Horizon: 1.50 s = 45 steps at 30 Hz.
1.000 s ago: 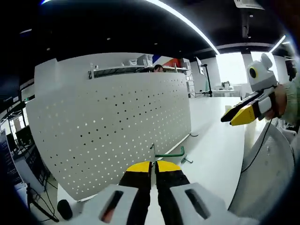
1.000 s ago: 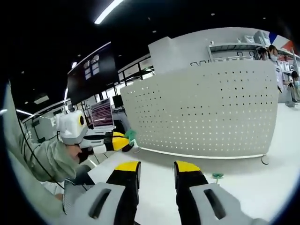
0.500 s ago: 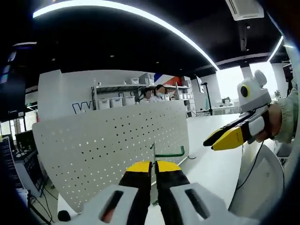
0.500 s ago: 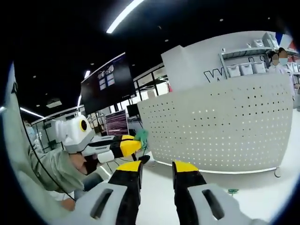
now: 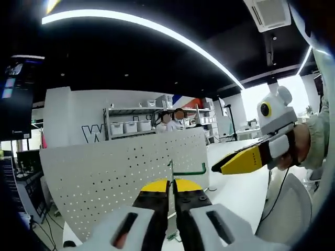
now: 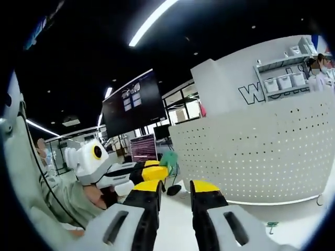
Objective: Insert the hook assembly into the mounting plate slot until the hook locks in place.
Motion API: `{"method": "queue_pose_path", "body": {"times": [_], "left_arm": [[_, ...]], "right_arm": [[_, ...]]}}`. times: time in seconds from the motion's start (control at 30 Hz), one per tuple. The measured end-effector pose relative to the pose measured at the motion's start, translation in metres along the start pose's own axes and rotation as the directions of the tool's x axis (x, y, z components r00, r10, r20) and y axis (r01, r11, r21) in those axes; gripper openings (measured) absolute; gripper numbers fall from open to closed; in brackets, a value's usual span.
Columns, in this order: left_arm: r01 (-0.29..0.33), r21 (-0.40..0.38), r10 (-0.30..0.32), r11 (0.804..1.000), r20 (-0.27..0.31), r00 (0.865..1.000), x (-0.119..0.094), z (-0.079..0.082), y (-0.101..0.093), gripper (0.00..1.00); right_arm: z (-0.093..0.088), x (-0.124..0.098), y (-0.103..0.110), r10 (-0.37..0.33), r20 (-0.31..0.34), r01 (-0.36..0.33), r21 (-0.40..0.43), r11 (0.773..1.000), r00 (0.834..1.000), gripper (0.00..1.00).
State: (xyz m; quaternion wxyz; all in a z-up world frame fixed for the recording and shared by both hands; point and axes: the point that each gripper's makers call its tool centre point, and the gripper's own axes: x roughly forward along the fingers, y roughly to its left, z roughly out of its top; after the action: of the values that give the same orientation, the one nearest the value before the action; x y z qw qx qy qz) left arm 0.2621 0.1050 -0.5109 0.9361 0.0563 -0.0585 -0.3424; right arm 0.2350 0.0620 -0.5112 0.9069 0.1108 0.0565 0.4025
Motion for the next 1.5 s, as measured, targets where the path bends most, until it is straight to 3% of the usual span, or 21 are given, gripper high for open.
{"method": "queue_pose_path", "body": {"times": [0.27,0.73,1.07,1.5], "left_arm": [[0.010,-0.006,-0.010,1.000,0.047,0.999,-0.001,0.013,-0.007,0.03],[0.023,-0.017,-0.021,1.000,0.077,0.997,-0.004,0.020,-0.016,0.03],[0.041,-0.071,-0.033,0.997,0.110,0.993,-0.002,0.030,-0.024,0.03],[0.043,-0.085,-0.035,0.995,0.100,0.994,-0.001,0.027,-0.028,0.03]], "right_arm": [[0.017,0.007,0.009,0.027,0.050,-0.028,0.014,1.000,0.998,0.18],[0.023,0.016,0.020,0.060,0.099,-0.070,0.099,0.993,0.993,0.16],[0.028,0.017,0.022,0.065,0.138,-0.086,0.148,0.985,0.988,0.13],[0.027,0.015,0.017,0.035,0.140,-0.050,0.105,0.993,0.990,0.06]]}}
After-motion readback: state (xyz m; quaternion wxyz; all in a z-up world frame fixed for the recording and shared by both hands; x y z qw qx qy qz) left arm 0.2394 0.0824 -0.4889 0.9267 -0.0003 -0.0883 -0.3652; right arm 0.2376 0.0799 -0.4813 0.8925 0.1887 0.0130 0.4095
